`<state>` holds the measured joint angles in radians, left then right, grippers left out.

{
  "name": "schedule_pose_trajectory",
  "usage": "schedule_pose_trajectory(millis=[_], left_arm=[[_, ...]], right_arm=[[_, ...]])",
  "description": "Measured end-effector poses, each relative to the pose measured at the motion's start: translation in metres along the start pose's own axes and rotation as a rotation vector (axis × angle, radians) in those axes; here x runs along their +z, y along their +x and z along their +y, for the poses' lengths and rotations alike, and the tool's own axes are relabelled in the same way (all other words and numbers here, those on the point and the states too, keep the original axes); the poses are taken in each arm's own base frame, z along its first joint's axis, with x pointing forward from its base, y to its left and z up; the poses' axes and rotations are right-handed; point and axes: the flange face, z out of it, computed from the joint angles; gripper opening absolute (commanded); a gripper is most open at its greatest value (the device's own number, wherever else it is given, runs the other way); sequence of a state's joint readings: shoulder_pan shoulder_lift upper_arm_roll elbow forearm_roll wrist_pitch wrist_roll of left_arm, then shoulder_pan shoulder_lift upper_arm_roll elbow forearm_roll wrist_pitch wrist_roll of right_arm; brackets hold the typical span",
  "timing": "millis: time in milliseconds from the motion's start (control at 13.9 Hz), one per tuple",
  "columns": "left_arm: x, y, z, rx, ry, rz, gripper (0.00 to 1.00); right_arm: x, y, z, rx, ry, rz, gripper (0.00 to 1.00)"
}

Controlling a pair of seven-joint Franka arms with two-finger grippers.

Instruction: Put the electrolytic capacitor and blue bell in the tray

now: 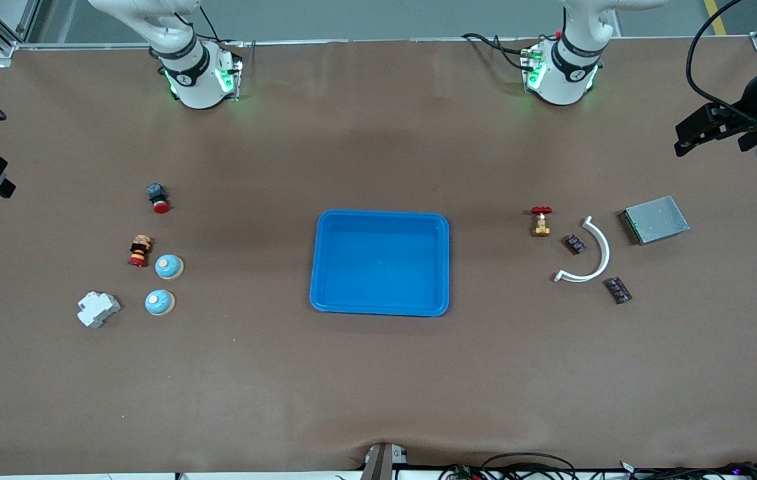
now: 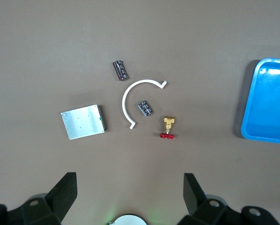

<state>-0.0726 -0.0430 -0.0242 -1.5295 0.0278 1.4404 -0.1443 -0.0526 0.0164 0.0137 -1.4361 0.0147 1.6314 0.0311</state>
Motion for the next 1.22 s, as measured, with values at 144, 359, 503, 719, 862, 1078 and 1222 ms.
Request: schedule_pose_trajectory(millis=[144,359,503,719,862,1078,1222], left_arm=[[0.0,0.0,0.0,0.0,0.0,0.0,1.0],[0.0,0.0,-0.001,-0.001,0.0,0.0,1.0],[0.0,0.0,-0.002,-0.004,0.0,0.0,1.0],[0.008,0.003,-0.003,-0.006,0.003,-0.022,1.0],[0.03,0.01,-0.001,-0.007,0.009,-0.071,1.0],[0.088,0.021,0.006,-0.057,0.027,-0.154,1.0],[0.132,0.025,0.014,-0.1,0.035,-0.169,1.0]], right_arm=[[0.0,0.0,-0.001,-0.001,0.0,0.0,1.0],[0.001,0.0,-0.002,-0.003,0.001,-0.002,1.0],[0.002,0.001,-0.002,-0.003,0.001,-0.001,1.0],[0.004,0.001,-0.002,-0.003,0.0,-0.004,1.0],[0.008,0.003,-0.001,-0.001,0.0,-0.011,1.0],[0.014,0.004,0.005,0.011,0.001,-0.021,1.0],[0.029,0.005,0.012,0.027,0.01,-0.03,1.0]])
